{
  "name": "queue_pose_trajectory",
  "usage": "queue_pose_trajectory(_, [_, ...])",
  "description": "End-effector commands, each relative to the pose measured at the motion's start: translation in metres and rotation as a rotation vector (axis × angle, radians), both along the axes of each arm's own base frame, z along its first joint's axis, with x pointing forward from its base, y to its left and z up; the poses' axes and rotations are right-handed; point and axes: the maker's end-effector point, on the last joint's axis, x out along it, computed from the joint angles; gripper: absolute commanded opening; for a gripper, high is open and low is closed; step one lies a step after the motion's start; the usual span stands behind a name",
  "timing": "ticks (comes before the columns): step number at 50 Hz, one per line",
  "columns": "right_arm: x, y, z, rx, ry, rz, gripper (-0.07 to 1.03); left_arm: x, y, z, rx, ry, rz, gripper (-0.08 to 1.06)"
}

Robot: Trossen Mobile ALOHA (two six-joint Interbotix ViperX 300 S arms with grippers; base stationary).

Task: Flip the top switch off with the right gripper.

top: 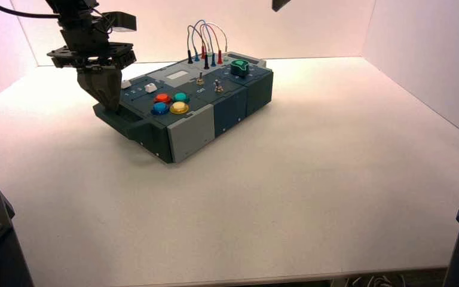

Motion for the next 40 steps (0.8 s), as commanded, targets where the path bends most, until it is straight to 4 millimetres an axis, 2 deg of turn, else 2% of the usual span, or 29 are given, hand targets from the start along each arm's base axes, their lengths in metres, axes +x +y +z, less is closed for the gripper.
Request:
queue_pose_trajectory(1, [0.001, 0.013, 0.013, 0.014, -0.034, 0.033, -0.02, 0.012, -0.003, 0.003, -0.005, -0.044, 0.0, -0.03])
queue_pose_trajectory(25, [0.004, 0.058, -0.026, 0.004, -0.03, 0.069, -0.02, 0.014, -0.003, 0.0, -0.005, -0.063, 0.01, -0.03])
queue_pose_trajectory(40, [0.009, 0.083, -0.041, 0.011, -0.027, 0.083, -0.02, 0.017, -0.003, -0.001, -0.006, -0.085, 0.03, -0.03])
